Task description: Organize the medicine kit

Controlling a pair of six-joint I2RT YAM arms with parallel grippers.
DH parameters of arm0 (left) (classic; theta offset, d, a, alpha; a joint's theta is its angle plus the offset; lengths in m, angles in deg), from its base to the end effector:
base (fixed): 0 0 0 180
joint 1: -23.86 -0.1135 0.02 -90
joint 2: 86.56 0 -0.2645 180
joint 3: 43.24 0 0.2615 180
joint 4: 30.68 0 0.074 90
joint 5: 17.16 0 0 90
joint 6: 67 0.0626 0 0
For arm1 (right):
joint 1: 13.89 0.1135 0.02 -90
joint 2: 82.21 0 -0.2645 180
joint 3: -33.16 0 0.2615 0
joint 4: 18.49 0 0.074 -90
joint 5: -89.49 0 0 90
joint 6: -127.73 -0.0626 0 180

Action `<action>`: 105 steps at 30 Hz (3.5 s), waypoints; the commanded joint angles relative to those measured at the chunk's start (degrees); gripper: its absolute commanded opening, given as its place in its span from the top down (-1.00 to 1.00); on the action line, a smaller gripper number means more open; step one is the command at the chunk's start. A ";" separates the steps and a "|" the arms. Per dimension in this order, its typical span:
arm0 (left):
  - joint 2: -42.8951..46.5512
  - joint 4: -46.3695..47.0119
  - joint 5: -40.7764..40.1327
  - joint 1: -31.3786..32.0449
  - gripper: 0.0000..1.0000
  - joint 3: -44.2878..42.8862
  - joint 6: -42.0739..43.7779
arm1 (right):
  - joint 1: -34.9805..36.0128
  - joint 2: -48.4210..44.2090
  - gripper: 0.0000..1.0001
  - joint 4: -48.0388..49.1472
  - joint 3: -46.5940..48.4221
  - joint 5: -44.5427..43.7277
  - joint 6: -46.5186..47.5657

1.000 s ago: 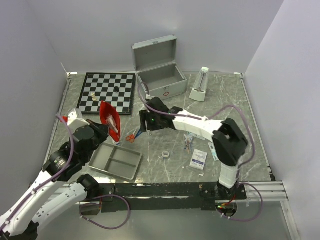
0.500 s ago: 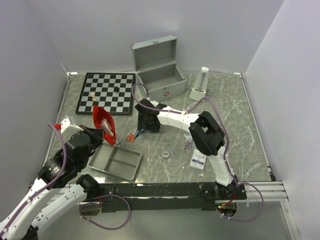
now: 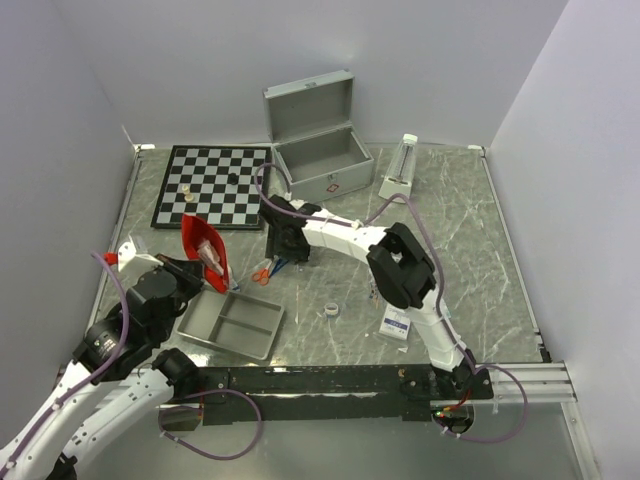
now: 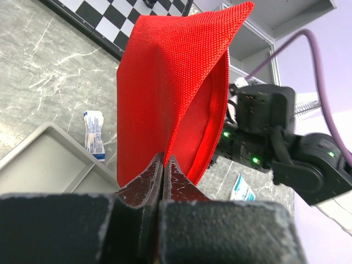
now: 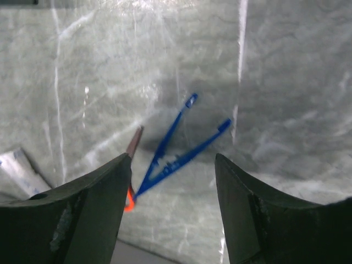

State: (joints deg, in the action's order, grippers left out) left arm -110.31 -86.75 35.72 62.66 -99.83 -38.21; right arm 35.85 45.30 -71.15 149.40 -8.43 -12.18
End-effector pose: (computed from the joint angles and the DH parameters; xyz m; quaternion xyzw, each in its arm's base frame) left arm 0.1106 -0.0404 0.3130 -0.3256 0.7424 -0.2288 0.5389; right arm 0.3280 0.3739 0.1500 0.0170 0.9719 0.1285 0.1966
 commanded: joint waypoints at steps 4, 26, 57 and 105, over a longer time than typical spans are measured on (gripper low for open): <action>0.98 -0.78 -1.90 -0.05 0.98 -0.35 -1.37 | 1.59 6.09 -0.29 -8.77 8.11 -2.27 -2.12; 1.87 0.53 -0.49 -0.05 0.99 1.32 -1.63 | 1.50 -5.86 0.14 1.25 -19.30 -6.84 12.55; -21.68 22.93 12.86 -0.13 0.99 3.34 2.50 | 0.01 -43.98 1.00 13.21 -43.12 0.54 17.39; -23.10 34.02 22.89 1.89 0.99 6.59 1.18 | 1.68 -33.46 1.00 15.58 -18.87 8.01 10.97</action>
State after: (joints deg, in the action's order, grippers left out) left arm -134.59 -54.49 58.43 64.17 -93.49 -36.18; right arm 37.90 9.78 -54.67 126.76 1.82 -0.27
